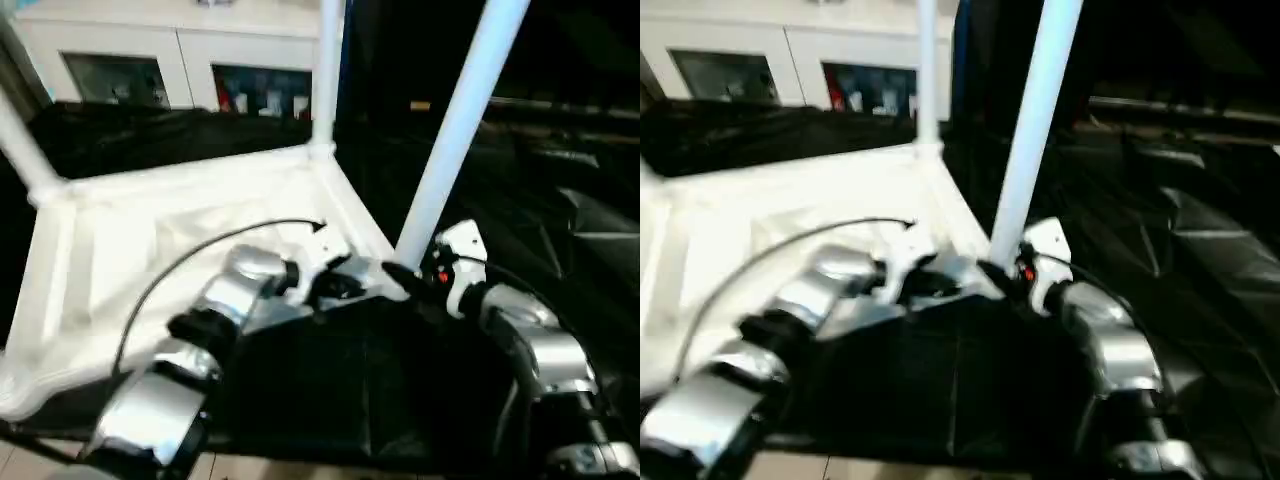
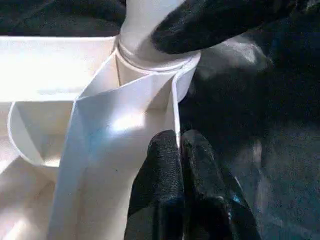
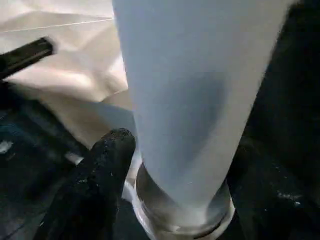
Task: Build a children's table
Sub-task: Rotate leg to tighten
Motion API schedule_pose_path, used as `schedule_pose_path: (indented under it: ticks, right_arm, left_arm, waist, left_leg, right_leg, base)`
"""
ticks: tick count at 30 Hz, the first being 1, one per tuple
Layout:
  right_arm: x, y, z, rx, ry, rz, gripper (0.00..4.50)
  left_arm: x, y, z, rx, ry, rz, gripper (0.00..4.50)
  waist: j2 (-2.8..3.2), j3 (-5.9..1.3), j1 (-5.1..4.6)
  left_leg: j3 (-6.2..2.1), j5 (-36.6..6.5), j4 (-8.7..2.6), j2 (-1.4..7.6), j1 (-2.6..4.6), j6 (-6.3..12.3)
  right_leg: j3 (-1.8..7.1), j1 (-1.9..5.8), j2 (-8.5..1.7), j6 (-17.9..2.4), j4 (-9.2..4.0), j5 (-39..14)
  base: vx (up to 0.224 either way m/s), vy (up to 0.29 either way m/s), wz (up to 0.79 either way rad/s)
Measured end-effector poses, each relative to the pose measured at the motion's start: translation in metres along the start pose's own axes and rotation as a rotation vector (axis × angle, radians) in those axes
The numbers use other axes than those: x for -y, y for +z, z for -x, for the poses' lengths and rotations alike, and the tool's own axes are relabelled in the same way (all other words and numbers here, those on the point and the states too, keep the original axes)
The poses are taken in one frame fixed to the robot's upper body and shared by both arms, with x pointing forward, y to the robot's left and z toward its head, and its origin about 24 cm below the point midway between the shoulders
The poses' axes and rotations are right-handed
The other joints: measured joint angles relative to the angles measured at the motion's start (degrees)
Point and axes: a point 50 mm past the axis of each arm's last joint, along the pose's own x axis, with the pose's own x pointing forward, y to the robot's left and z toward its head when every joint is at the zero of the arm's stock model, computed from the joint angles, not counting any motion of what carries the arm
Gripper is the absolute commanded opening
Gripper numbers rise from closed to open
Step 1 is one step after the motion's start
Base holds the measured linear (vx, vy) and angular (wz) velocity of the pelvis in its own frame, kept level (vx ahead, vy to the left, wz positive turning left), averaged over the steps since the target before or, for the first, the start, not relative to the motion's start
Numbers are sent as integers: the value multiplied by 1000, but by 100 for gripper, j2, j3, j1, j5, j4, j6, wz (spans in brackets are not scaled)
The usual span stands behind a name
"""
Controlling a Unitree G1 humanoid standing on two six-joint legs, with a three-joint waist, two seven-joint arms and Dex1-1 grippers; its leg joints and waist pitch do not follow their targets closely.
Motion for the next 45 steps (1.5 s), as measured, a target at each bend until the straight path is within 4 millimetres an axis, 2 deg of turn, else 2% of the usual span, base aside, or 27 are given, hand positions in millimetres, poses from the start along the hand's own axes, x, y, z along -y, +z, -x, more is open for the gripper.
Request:
schedule_pose_path:
  ticks: [4,9,13,15,18,20,28,31,33,37,39,42,45]
  right_arm:
    - [-4,2,12,-56,170,55,292]
    - [-6,2,20,-119,279,71,292]
    - [-7,1,20,-124,293,57,277]
    - [-6,2,20,-131,299,59,248]
    - [-6,3,20,-137,305,63,238]
    - [-6,3,20,-140,308,63,213]
    - [-9,2,18,-131,298,61,204]
    - [-8,-1,12,-107,212,51,204]
    - [-7,-5,1,-57,75,-5,200]
    - [-5,-10,-14,8,-191,-106,198]
    - [-4,-10,-21,30,-314,-162,198]
    - [-4,-10,-28,39,-426,-187,198]
    - [-4,-12,-30,34,-468,-173,198]
  left_arm:
    - [0,-4,14,-34,-89,-36,0]
    - [0,-9,24,-67,-148,-45,0]
    - [1,-10,25,-73,-163,-46,0]
    - [1,-10,26,-73,-167,-46,0]
    - [2,-10,27,-69,-173,-44,0]
    - [2,-10,27,-71,-178,-43,0]
    - [3,-9,23,-62,-163,-43,0]
    - [1,-10,19,-57,-106,-28,0]
    - [-2,-8,12,-47,-15,-15,0]
    - [-2,0,-11,-22,119,20,0]
    - [1,3,-23,-7,170,35,0]
    - [6,7,-35,6,205,53,0]
    - [8,8,-40,10,216,56,0]
  waist:
    - [25,12,42]
    - [30,16,99]
    - [31,17,132]
    - [31,17,137]
    - [31,17,143]
    - [31,17,148]
    - [27,15,158]
    - [23,13,146]
    - [15,8,121]
    - [15,5,52]
    - [16,5,-14]
    - [18,6,-54]
    - [37,16,-78]
  left_leg:
    - [4,4,-4,2,3,8]
    - [7,-1,18,1,17,-1]
    - [10,-1,20,1,18,-2]
    - [10,-2,18,1,15,-2]
    - [11,-2,10,2,15,-2]
    - [11,-2,10,3,15,-2]
    - [12,-2,20,2,16,-2]
    - [11,0,27,1,31,-5]
    - [10,0,37,-1,39,-6]
    - [5,0,59,-13,39,-6]
    - [2,-1,62,-16,73,-4]
    - [-22,-2,59,-19,83,-2]
    - [-42,-5,46,-27,85,4]
  right_leg:
    - [-3,-1,0,-11,3,-8]
    - [5,6,-2,-17,4,-4]
    - [8,5,-2,-21,6,-1]
    - [7,5,-2,-21,7,-1]
    - [5,2,-2,-20,7,-2]
    - [4,2,-2,-20,7,-2]
    - [6,10,-3,-20,9,-2]
    - [9,30,-4,-21,9,-1]
    - [10,37,-6,3,3,-15]
    - [11,45,-17,12,-29,-21]
    - [10,67,-17,12,-62,-21]
    - [-13,94,-16,13,-127,-21]
    - [-24,98,-13,13,-191,-21]
  base:
    - [0,0,0]
    - [0,0,0]
    - [0,0,0]
    - [0,0,0]
    - [0,0,0]
    - [0,0,0]
    - [0,0,0]
    - [0,0,0]
    - [0,0,0]
    - [-27,11,-3]
    - [0,0,0]
    - [0,0,0]
    - [0,0,0]
